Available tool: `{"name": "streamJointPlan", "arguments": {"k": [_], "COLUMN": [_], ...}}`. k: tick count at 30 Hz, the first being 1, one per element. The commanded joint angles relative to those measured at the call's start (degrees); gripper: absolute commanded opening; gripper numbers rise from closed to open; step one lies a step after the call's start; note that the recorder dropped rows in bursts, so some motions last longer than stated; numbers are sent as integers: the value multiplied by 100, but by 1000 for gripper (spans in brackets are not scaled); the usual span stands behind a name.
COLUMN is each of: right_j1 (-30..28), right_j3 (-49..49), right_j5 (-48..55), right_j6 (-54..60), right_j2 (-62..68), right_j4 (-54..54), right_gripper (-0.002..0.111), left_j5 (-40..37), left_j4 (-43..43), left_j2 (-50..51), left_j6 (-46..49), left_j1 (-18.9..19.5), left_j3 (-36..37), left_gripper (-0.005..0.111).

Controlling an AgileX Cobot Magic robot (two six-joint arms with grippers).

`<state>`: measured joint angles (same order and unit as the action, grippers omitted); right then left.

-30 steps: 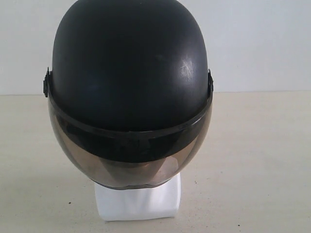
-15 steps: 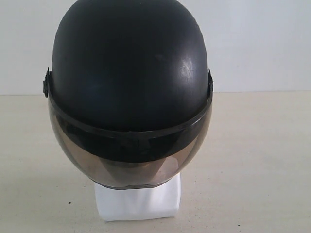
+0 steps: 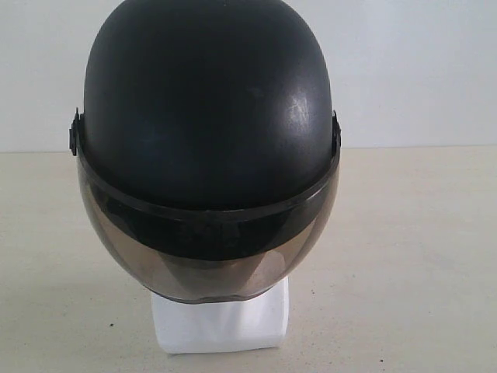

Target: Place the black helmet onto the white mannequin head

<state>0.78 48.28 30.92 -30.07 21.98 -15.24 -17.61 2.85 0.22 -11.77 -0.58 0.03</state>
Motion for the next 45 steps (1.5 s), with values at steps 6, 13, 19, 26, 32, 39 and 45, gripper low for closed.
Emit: {"name": "streamJointPlan", "arguments": {"k": [6,13,19,26,32,39,45], "right_j1": [-1712,-1713,-1441,-1441,-1441,-1441,-462], "right_j3": [-1514,-2697,-3775,-4719,-4828,-4828,-4828], "right_j5": [-404,-240,-1476,-2193,-1797,-990,-1028], "right_j6": [300,497,389,600,1326,2263,2748], "right_j2": [-1202,-2198,-2198,-2198,-2198,-2198,-2198], "right_j4": [1031,1044,1606,1643,1444,1444,1444], "right_gripper": [0,0,0,0,0,0,0], "left_j5": [-3,-3,0,0,0,0,0], "left_j4": [-8,-8,-8,-8,-8,-8,-8], "left_j2": [-22,-22,-22,-22,-22,-22,-22], "left_j6": [30,30,29,29,29,29,29], "left_j1": [8,8,8,8,8,8,8], "left_j3": [-3,-3,-3,-3,-3,-3,-3], "left_gripper": [5,5,5,5,5,5,5]}}
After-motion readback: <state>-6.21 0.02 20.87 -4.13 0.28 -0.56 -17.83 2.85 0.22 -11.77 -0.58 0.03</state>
